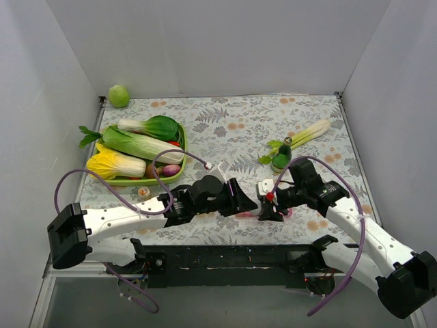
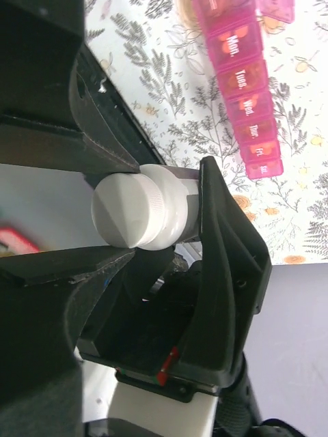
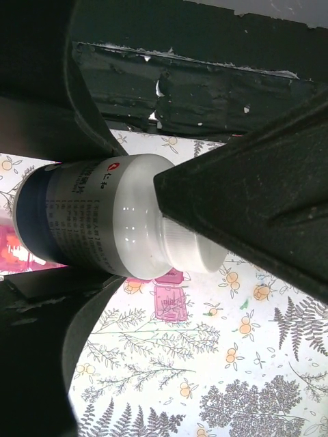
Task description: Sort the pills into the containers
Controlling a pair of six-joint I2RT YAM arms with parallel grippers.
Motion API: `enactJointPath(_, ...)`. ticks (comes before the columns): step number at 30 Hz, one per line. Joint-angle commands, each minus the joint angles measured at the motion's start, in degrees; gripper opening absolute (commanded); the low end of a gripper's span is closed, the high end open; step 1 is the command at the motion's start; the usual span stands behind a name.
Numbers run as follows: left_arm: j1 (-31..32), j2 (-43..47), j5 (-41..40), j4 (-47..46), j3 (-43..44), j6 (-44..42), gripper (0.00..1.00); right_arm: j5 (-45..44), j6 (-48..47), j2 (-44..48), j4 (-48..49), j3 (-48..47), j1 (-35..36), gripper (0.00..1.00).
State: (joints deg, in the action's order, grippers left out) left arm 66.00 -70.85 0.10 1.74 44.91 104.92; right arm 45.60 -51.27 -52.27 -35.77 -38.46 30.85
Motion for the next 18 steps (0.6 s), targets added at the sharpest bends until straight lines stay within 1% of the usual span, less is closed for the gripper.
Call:
enactJointPath(1, -0.5, -0.1, -0.2, 9.9, 2.6, 18.4, 0.18, -4.0, 1.3, 0.1, -1.1, -1.4, -1.9, 0.03)
enactJointPath(3, -0.7, 1.8, -0.3, 8.5, 2.2, 12.5, 0.49, -3.6, 1.3, 0.5, -1.2, -1.4, -2.2, 0.03)
enactJointPath(4, -1.1, 3.4, 3.7, 5.4, -0.2, 8.3, 0.78, -3.5, 1.3, 0.6, -1.3, -1.2, -2.5, 0.02)
enactJointPath(5, -1.1, 5.2, 5.6, 1.6, -1.7, 3.4, 0.87, -2.8, 1.3, 0.9, -1.3, -1.0, -2.7, 0.02)
enactJointPath(6, -1.0, 9.6, 7.2, -3.4, -3.4, -3.9, 0.96, -2.4, 1.0, 1.1, -1.4, -0.6, -2.9, 0.03)
enactJointPath(7, -1.1, 11.9, 10.1, -5.3, -6.0, -7.5, 0.98, -2.0, 0.7, 1.2, -1.4, -0.4, -3.0, 0.03)
enactJointPath(8, -1.3, 13.7, 10.8, -5.1, -6.4, -12.2, 0.98, -1.2, 0.5, 1.4, -2.0, -0.3, -3.2, 0.03)
enactJointPath(9, -1.2, 16.3, 12.0, -2.8, -6.5, -20.9, 0.98, -0.7, -0.8, 1.4, -2.5, -0.3, -3.3, 0.03)
enactJointPath(10, -1.4, 17.1, 13.9, -2.1, -6.6, -27.1, 0.98, -0.1, -1.9, 1.5, -3.2, -0.4, -3.3, 0.03)
enactJointPath(11, -1.2, 17.7, 18.7, -0.2, -7.2, -32.2, 0.98, 1.1, -2.6, 1.4, -3.7, -0.4, -3.3, 0.04)
enactJointPath(12, -1.2, 18.4, 20.8, 0.9, -7.8, -42.8, 0.98, 1.6, -3.8, 1.4, -4.5, -0.3, -3.3, 0.04)
enactJointPath(13, -0.5, 19.0, 21.7, 0.7, -8.8, -47.6, 0.98, 2.5, -4.4, 1.3, -4.7, -0.2, -3.3, 0.04)
enactJointPath(14, 0.2, 19.4, 19.8, 0.2, -10.7, -52.1, 0.98, 3.0, -4.9, 1.0, -4.9, -0.2, -3.3, 0.04)
enactJointPath(15, 1.1, 19.8, 18.2, -3.1, -11.9, -57.5, 0.98, 3.3, -5.4, 0.9, -5.4, -0.3, -3.3, 0.04)
enactJointPath(16, 2.5, 20.2, 16.9, -5.3, -13.0, -66.7, 0.98, 3.5, -6.0, 0.7, -5.8, -0.6, -3.3, 0.04)
enactJointPath(18, 3.1, 19.2, 13.0, -11.2, -14.3, -74.4, 0.98, 3.7, -6.7, 0.5, -6.7, -0.9, -3.3, 0.04)
